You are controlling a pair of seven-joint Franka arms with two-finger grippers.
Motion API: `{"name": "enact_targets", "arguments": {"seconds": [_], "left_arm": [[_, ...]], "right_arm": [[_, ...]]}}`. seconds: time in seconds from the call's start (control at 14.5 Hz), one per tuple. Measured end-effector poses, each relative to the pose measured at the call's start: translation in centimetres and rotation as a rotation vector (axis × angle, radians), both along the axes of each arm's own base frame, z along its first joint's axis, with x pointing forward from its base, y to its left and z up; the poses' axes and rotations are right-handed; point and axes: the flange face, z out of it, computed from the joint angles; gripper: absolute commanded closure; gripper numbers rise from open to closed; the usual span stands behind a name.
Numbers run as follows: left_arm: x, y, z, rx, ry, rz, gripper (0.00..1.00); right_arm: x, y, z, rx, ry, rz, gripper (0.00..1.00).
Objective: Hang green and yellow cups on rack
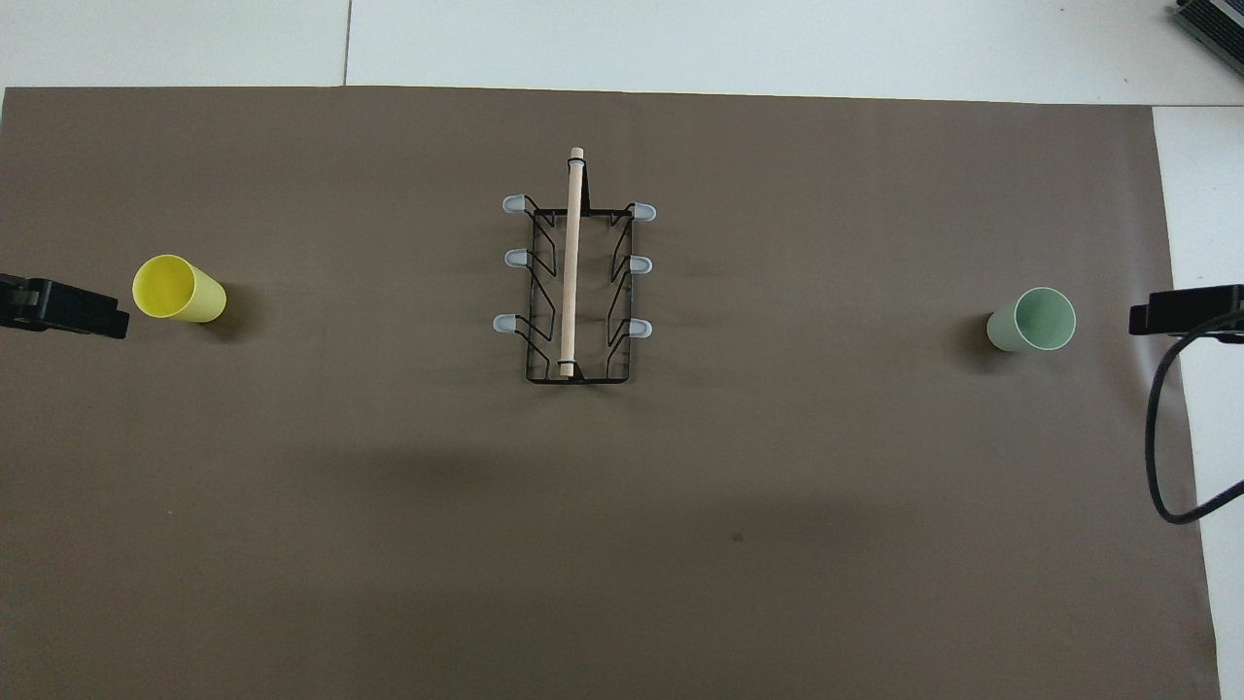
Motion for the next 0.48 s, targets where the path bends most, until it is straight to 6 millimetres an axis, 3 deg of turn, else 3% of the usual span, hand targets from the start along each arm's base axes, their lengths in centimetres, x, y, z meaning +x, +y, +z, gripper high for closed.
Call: {"name": "enact_targets", "arguments": {"seconds": [0.48], "left_arm": [[0.51,0.15,-0.24,0.000,-0.017,0.004,0.00]], "right_arm": [[0.00,0.01,0.01,0.000,0.000,0.000,0.00]]}}
